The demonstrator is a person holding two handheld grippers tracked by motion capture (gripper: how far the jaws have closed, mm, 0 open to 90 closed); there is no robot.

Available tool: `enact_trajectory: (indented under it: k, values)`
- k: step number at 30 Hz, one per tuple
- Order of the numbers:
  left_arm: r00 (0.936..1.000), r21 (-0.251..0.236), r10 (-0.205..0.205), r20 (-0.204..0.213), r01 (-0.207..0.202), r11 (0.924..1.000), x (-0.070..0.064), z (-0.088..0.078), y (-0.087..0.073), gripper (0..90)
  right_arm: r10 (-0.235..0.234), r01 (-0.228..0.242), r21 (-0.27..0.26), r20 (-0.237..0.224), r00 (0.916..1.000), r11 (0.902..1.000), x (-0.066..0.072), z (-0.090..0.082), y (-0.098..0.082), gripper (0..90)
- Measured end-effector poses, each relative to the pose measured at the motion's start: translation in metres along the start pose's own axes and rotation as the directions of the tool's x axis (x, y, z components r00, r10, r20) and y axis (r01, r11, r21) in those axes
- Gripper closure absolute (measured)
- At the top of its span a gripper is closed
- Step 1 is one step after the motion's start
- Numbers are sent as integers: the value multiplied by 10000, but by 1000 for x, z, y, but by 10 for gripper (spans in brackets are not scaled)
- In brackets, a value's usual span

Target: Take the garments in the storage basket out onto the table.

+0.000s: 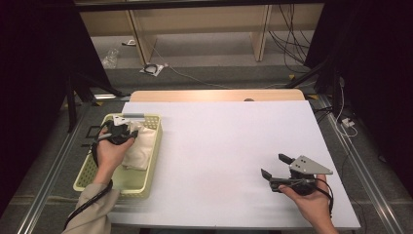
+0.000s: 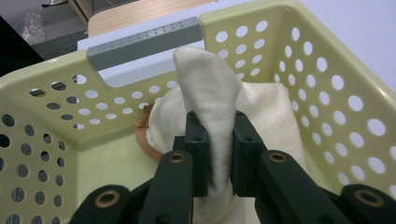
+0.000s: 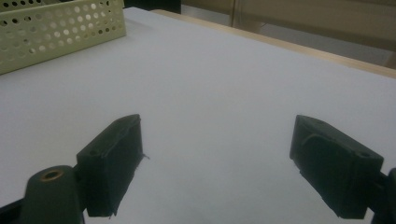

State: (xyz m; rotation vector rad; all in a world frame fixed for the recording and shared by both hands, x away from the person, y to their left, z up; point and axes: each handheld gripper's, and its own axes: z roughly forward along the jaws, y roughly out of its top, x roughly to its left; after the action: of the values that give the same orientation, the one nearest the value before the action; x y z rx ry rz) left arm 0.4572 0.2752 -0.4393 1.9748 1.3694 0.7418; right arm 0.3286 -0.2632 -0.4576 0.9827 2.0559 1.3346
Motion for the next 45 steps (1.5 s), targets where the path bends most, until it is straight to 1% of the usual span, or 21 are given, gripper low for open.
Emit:
enact_trajectory:
  k: [3, 4, 5, 6, 11, 12, 14, 18, 19, 20, 23, 28, 29, 34, 35, 38, 39, 41, 45]
  values:
    - [9999, -105, -96, 63, 96, 9999, -1, -2, 0, 801, -17, 17, 66, 30, 10000, 10000, -1, 0, 0, 181]
    - [9999, -135, -120, 80, 121, 9998, -1, -2, 0, 802, 30, -30, 11, 23, 10000, 10000, 0, 0, 0, 181]
    - [9998, -212, -195, 83, 197, 9996, 0, -3, -1, 803, 19, -20, 84, 43, 10000, 10000, -1, -1, 0, 181]
    - [9996, -286, -278, 106, 281, 9992, 0, -4, -2, 804, 16, -16, -2, 26, 10000, 10000, 0, 0, 0, 182]
    - [9988, -413, -437, 230, 447, 9981, 1, -7, -3, 810, 18, -18, -6, 15, 10000, 10000, 0, 0, 0, 183]
    - [9983, -532, -532, 220, 543, 9971, 2, -9, -3, 810, 14, -14, 6, 12, 10000, 10000, 0, 0, 0, 183]
    - [9981, -622, -587, 206, 599, 9963, 2, -10, -4, 811, 17, -17, -10, 17, 10000, 10000, 0, 0, 0, 183]
    - [9980, -744, -588, 237, 604, 9954, 2, -12, -4, 811, 3, -3, -7, 36, 10000, 10000, 0, 0, 0, 184]
    - [9978, -803, -573, 344, 599, 9950, 3, -14, -3, 811, -31, 30, 51, 85, 10000, 10000, 0, -1, 1, 184]
    - [9978, -803, -573, 344, 599, 9950, 3, -14, -3, 811, -9, 10, -60, 65, 10000, 10000, 0, 0, 1, 184]
    - [9975, -1040, -581, 395, 619, 9926, 3, -20, -1, 812, -4, 4, -38, 89, 10000, 10000, 0, -1, 1, 185]
    - [9978, -1205, -560, 357, 599, 9909, 5, -24, 1, 812, -25, 24, 25, 94, 10000, 10000, 0, -1, 1, 185]
    - [9970, -1317, -691, 351, 731, 9886, 5, -26, 1, 812, 4, -4, -64, 74, 10000, 10000, 0, -1, 1, 185]
    - [9973, -1428, -659, 324, 699, 9873, 6, -29, 2, 812, -6, 6, 17, 98, 10000, 10000, 0, -2, 1, 185]
    - [9969, -1533, -709, 332, 751, 9853, 6, -30, 3, 812, -8, 8, 39, 100, 9999, 10000, 0, -2, 1, 185]
    - [9973, -1591, -657, 334, 702, 9848, 6, -31, 4, 812, 22, -21, -96, 77, 10000, 10000, 0, -1, 1, 185]
    - [9971, -1692, -689, 327, 734, 9828, 5, -33, 5, 812, 16, -15, -107, 81, 10000, 9999, 0, -1, 1, 185]
    - [9973, -1706, -654, 325, 701, 9828, 6, -34, 5, 812, 14, -13, -64, 90, 10000, 10000, 0, -1, 1, 185]
    - [9976, -1873, -618, 307, 665, 9801, 4, -38, 8, 812, -11, 10, 10, 86, 10000, 10000, 0, -2, 1, 185]
